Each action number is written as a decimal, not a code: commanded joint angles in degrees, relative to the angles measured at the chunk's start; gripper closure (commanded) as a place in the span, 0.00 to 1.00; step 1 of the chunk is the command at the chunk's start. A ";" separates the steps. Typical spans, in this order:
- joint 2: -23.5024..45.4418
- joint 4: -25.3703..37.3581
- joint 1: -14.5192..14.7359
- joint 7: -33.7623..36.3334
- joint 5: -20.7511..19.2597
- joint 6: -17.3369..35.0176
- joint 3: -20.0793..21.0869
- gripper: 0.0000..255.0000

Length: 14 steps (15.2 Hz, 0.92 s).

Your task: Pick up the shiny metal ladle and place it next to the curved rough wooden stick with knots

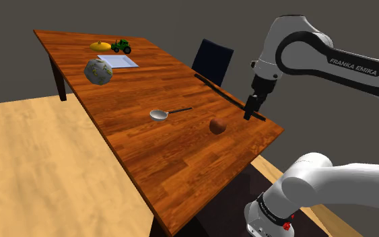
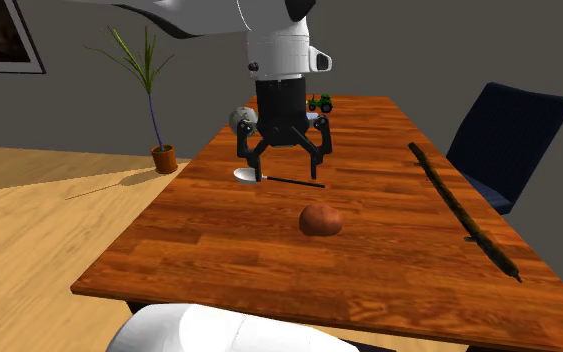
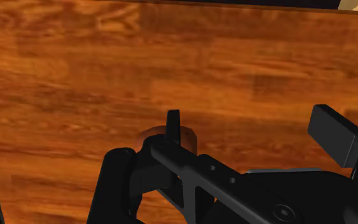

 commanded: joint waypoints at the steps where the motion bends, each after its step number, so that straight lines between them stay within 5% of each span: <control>1: 0.00 0.00 0.00 0.00 0.00 0.00 0.00 0.00; 14: 24.21 5.95 5.87 -30.71 -7.77 22.61 -8.07 0.00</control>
